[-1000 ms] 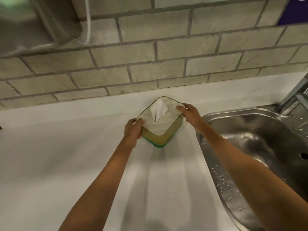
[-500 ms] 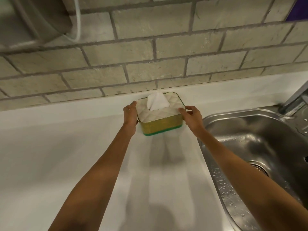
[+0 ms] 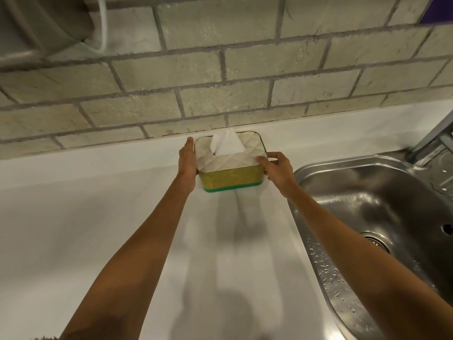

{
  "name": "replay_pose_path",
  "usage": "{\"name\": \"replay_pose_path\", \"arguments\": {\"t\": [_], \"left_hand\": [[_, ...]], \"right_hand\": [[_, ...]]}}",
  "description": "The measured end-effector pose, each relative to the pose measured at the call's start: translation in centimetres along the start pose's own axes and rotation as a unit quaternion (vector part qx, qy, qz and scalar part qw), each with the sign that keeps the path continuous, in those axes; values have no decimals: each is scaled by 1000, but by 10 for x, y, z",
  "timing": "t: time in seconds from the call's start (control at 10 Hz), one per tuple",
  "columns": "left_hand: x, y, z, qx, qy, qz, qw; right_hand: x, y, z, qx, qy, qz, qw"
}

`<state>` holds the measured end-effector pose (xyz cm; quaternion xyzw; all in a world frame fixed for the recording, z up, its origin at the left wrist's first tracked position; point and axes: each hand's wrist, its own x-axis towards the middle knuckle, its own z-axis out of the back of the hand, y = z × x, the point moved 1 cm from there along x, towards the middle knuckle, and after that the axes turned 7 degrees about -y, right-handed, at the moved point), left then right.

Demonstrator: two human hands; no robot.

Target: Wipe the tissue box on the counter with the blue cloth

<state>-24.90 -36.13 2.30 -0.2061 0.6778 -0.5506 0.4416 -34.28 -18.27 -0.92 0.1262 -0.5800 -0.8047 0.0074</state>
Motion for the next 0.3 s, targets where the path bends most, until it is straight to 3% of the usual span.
{"name": "replay_pose_path", "arguments": {"t": [0.3], "left_hand": [[-9,5,11,86,-50,-1,995]], "right_hand": [[-13,7,8,-14,-3,-1,1000]]}}
